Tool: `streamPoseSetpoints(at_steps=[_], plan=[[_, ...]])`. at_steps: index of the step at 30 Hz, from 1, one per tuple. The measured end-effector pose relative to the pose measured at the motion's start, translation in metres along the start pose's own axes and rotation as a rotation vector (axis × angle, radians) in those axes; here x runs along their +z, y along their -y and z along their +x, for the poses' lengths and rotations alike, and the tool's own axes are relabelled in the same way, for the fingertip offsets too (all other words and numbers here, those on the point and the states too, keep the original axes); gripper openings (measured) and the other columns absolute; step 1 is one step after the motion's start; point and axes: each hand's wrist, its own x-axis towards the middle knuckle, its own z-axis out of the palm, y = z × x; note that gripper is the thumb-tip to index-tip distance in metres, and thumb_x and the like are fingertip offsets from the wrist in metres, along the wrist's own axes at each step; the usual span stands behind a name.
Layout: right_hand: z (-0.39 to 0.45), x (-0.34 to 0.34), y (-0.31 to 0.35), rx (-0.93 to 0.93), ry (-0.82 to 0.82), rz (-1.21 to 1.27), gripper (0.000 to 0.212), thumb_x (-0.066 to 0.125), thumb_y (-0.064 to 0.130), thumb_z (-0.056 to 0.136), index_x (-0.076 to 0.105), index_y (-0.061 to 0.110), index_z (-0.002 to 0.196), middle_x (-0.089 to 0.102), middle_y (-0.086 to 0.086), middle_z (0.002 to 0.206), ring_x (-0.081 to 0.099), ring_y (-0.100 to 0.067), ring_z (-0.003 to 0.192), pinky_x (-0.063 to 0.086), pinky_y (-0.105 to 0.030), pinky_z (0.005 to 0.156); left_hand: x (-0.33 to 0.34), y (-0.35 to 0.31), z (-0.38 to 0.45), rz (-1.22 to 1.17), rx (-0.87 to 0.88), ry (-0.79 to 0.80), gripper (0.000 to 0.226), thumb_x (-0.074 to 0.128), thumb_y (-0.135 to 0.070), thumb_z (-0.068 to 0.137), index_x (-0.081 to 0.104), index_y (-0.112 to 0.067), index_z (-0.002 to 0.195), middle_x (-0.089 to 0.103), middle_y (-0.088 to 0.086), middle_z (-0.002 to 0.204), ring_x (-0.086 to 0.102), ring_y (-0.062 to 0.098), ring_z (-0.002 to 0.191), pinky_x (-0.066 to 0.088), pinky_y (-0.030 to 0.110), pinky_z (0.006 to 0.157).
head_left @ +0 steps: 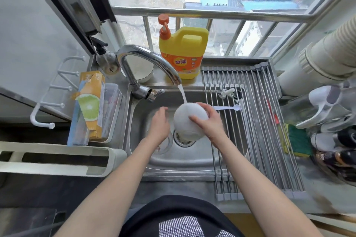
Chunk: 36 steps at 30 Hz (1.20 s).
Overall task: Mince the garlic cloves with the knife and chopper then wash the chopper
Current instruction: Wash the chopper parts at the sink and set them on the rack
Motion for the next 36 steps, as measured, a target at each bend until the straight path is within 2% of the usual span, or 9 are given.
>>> streamPoseSetpoints(at_steps=[5, 8, 14, 18, 22, 26, 31, 34, 36], plan=[[-0.017, 0.011, 0.013, -0.218, 0.002, -0.307, 0.042, 0.083, 0.028, 0.069, 0.065, 0.023, 0.107, 0.067, 0.007, 0.094, 0.059, -0.009, 0.086, 0.041, -0.018, 0.068, 0.004, -0.005, 0.005, -0.088, -0.066, 0.063, 0.042, 0.038, 0.008, 0.085, 0.055, -0.01, 0.119, 0.062, 0.009, 0.113, 0.057, 0.024, 0.104, 0.042, 0.028, 0.083], [-0.022, 0.003, 0.006, -0.123, -0.097, -0.272, 0.039, 0.079, 0.03, 0.073, 0.063, 0.021, 0.107, 0.066, 0.005, 0.095, 0.057, -0.012, 0.086, 0.041, -0.023, 0.069, 0.005, -0.004, 0.003, -0.158, -0.12, 0.038, 0.048, 0.035, 0.012, 0.084, 0.053, -0.007, 0.125, 0.06, 0.009, 0.119, 0.055, 0.02, 0.104, 0.04, 0.025, 0.086], [-0.017, -0.054, -0.018, 0.15, -0.479, 0.287, 0.035, 0.07, 0.028, 0.085, 0.051, 0.016, 0.112, 0.056, -0.001, 0.113, 0.056, -0.023, 0.101, 0.052, -0.035, 0.073, 0.011, -0.001, 0.009, -0.146, -0.139, 0.07, 0.039, 0.041, 0.008, 0.086, 0.056, -0.008, 0.118, 0.062, 0.011, 0.113, 0.056, 0.02, 0.096, 0.044, 0.027, 0.073], [-0.007, -0.084, -0.045, 0.231, -0.544, 0.348, 0.041, 0.07, 0.023, 0.085, 0.041, 0.02, 0.114, 0.047, -0.008, 0.127, 0.054, -0.025, 0.107, 0.051, -0.035, 0.077, 0.019, -0.01, 0.006, -0.118, -0.111, 0.133, 0.036, 0.04, 0.009, 0.085, 0.059, -0.007, 0.112, 0.062, 0.011, 0.106, 0.058, 0.023, 0.094, 0.05, 0.033, 0.086], [-0.003, -0.087, -0.058, 0.237, -0.552, 0.113, 0.037, 0.062, 0.022, 0.09, 0.044, 0.013, 0.12, 0.047, -0.011, 0.128, 0.052, -0.032, 0.114, 0.048, -0.039, 0.085, 0.021, -0.008, 0.005, -0.061, -0.069, 0.18, 0.037, 0.046, 0.014, 0.082, 0.061, -0.007, 0.109, 0.062, 0.011, 0.106, 0.057, 0.023, 0.097, 0.052, 0.036, 0.087], [-0.006, -0.078, -0.055, 0.164, -0.537, -0.245, 0.05, 0.054, 0.031, 0.094, 0.039, 0.014, 0.139, 0.024, -0.014, 0.151, 0.028, -0.037, 0.136, 0.032, -0.043, 0.103, 0.014, 0.002, 0.006, -0.034, -0.104, 0.176, 0.037, 0.045, 0.014, 0.083, 0.06, -0.007, 0.11, 0.06, 0.008, 0.104, 0.056, 0.021, 0.094, 0.05, 0.029, 0.073], [-0.013, -0.051, -0.067, 0.108, -0.124, -0.815, 0.07, 0.046, 0.056, 0.091, 0.012, 0.04, 0.15, -0.009, 0.001, 0.161, -0.018, -0.036, 0.144, -0.008, -0.058, 0.112, 0.004, 0.026, 0.006, 0.007, -0.169, 0.147, 0.031, 0.046, 0.01, 0.086, 0.06, -0.002, 0.11, 0.061, 0.015, 0.109, 0.055, 0.024, 0.095, 0.05, 0.033, 0.079], [-0.01, -0.04, -0.057, 0.156, -0.236, -0.887, 0.066, 0.041, 0.052, 0.093, 0.013, 0.036, 0.151, -0.006, -0.005, 0.161, -0.016, -0.038, 0.144, -0.011, -0.064, 0.109, 0.0, 0.041, 0.002, 0.057, -0.202, 0.163, 0.026, 0.05, 0.004, 0.088, 0.059, -0.002, 0.111, 0.061, 0.014, 0.108, 0.056, 0.027, 0.096, 0.049, 0.033, 0.082], [-0.009, -0.025, -0.043, -0.002, -0.361, -0.819, 0.057, 0.047, 0.037, 0.093, 0.029, 0.027, 0.147, 0.011, -0.006, 0.16, -0.002, -0.033, 0.147, -0.009, -0.056, 0.112, 0.0, 0.05, 0.001, 0.079, -0.229, 0.166, 0.027, 0.047, 0.004, 0.088, 0.06, -0.004, 0.11, 0.062, 0.014, 0.109, 0.055, 0.025, 0.092, 0.044, 0.028, 0.076]])
